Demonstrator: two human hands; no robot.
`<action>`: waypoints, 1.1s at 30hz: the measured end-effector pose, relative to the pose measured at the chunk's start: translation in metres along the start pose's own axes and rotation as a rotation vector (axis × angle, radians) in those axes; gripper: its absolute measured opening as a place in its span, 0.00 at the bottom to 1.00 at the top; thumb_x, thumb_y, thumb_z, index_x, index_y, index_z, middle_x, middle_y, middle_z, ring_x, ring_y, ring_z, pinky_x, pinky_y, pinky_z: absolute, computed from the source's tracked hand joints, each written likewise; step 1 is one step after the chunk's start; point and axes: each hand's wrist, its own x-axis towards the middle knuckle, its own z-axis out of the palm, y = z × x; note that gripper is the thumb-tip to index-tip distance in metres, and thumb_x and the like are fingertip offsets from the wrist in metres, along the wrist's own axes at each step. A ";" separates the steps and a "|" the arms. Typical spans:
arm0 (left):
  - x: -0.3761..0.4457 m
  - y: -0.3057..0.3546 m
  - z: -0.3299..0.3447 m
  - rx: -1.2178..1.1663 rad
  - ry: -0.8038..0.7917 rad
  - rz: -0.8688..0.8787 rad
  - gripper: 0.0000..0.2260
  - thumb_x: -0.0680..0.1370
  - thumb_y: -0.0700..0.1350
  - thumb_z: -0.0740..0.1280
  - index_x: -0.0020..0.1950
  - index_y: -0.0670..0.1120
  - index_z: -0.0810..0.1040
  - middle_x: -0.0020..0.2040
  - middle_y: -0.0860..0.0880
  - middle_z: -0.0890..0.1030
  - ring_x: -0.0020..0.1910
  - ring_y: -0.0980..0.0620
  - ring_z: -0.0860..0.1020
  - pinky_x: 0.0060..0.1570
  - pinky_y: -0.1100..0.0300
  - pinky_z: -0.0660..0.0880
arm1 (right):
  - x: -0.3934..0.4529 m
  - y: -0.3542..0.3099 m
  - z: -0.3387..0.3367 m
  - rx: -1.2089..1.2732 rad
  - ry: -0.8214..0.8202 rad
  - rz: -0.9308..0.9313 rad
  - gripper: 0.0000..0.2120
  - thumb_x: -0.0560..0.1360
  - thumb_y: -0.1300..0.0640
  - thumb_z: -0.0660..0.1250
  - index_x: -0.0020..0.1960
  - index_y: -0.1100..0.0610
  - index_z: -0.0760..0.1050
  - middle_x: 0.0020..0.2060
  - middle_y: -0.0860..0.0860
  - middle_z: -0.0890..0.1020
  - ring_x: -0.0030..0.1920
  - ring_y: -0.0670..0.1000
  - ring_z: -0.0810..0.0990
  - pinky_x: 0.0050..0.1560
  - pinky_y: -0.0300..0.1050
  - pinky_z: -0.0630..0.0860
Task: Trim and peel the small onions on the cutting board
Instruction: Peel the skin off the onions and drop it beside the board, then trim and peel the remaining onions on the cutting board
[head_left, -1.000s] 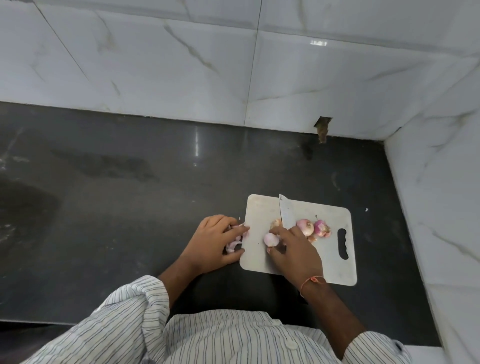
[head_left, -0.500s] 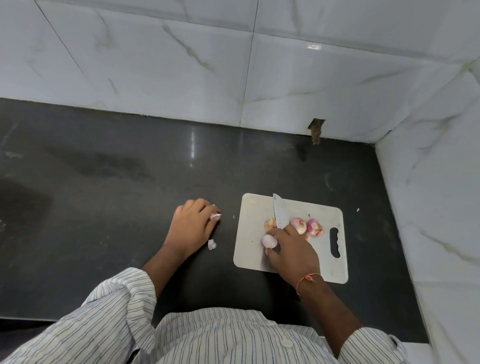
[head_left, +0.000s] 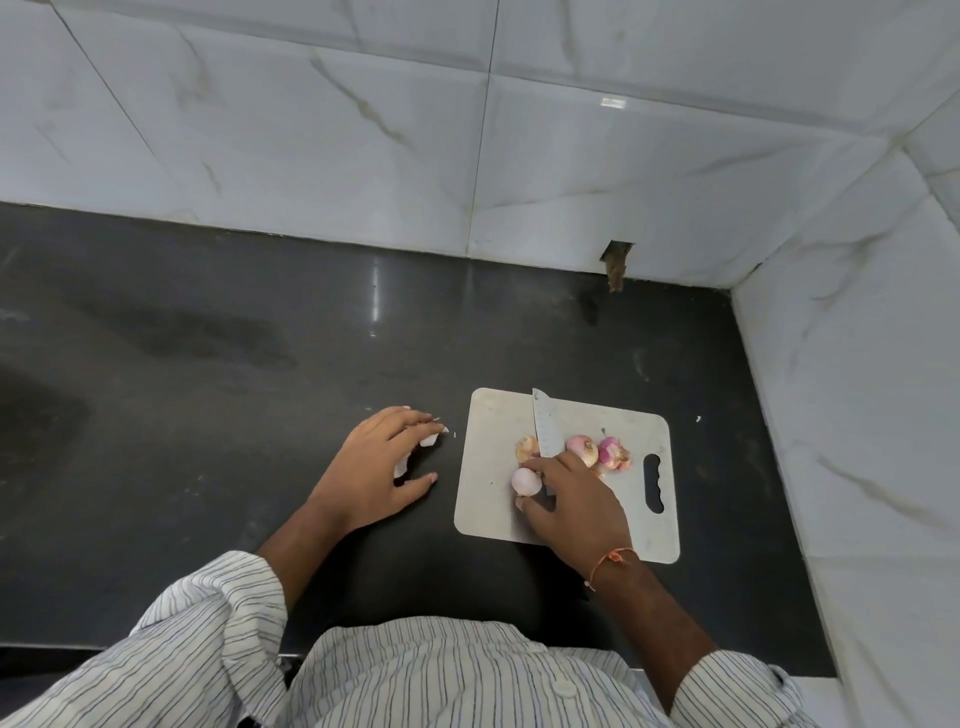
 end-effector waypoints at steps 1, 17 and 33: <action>0.000 0.003 0.000 -0.018 0.005 0.012 0.29 0.79 0.62 0.71 0.78 0.58 0.72 0.76 0.59 0.73 0.78 0.54 0.69 0.77 0.45 0.69 | -0.002 0.001 -0.002 0.015 0.011 -0.003 0.19 0.80 0.41 0.69 0.69 0.42 0.76 0.61 0.41 0.77 0.56 0.45 0.78 0.53 0.40 0.77; 0.011 0.064 0.021 0.096 0.191 -0.131 0.27 0.81 0.61 0.67 0.79 0.57 0.73 0.81 0.55 0.69 0.85 0.50 0.60 0.83 0.31 0.44 | -0.010 0.073 -0.055 0.265 0.272 0.032 0.18 0.76 0.55 0.75 0.64 0.46 0.81 0.59 0.38 0.78 0.54 0.43 0.80 0.53 0.42 0.79; 0.081 0.126 0.061 -0.042 -0.090 -0.220 0.14 0.82 0.54 0.70 0.66 0.55 0.83 0.63 0.54 0.78 0.62 0.48 0.78 0.57 0.48 0.81 | 0.050 0.146 -0.076 0.112 0.151 0.056 0.21 0.77 0.61 0.74 0.69 0.51 0.80 0.62 0.47 0.78 0.60 0.53 0.80 0.64 0.52 0.80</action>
